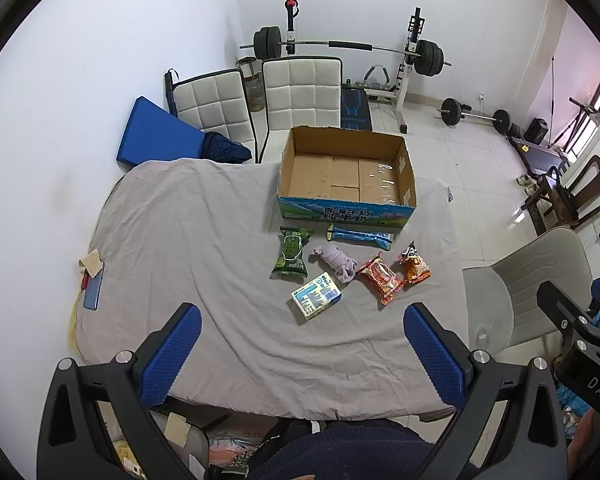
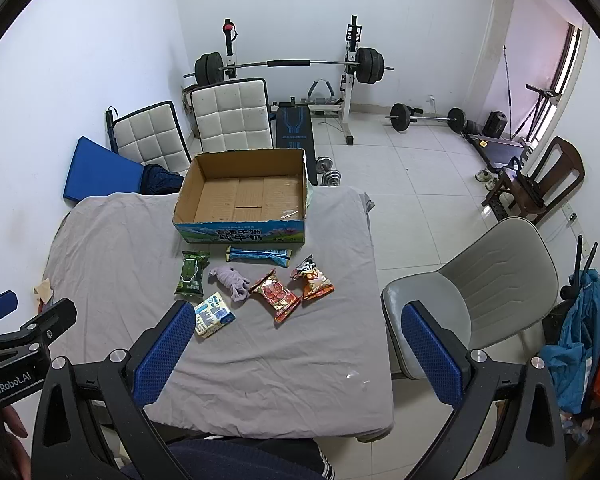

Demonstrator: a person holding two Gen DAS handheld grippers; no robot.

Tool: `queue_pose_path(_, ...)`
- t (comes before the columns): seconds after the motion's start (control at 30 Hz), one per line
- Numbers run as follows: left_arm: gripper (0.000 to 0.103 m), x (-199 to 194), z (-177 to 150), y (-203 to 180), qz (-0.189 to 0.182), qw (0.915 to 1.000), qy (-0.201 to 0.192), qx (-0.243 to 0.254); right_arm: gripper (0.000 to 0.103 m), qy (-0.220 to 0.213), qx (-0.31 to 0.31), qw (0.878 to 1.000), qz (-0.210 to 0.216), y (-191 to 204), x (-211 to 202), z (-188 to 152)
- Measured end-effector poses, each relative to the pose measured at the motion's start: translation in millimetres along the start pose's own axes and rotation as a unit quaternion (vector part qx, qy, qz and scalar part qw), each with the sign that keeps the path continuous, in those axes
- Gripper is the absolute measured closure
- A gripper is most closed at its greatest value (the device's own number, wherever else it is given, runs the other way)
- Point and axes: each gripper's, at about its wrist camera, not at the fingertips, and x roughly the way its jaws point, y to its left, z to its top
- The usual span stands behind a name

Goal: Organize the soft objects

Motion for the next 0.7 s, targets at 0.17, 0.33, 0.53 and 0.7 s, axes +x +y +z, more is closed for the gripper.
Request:
queue_pose_path(0.17,0.0,-0.8,-1.7,0.7,-0.002,1.0,-0.001,-0.001,0.0,-0.001,-0.001,1.0,0.002,0.8,-0.7,2.3)
queue_pose_path(0.33,0.0,-0.7,-2.9,1.0,-0.003,1.0,-0.002,0.002,0.0,0.001,-0.001,1.0,0.003,1.6,-0.7,4.7)
queue_pose_path(0.53,0.0,-0.6,-2.4,0.1,-0.003,1.0,-0.002,0.003,0.0,0.001,-0.001,1.0,0.003,1.8,-0.6,4.9)
queue_pose_path(0.7,0.0,-1.5,-2.2,0.6,-0.003,1.0,-0.004,0.002,0.0,0.001,-0.002,1.0,0.004,1.9,-1.9,6.0)
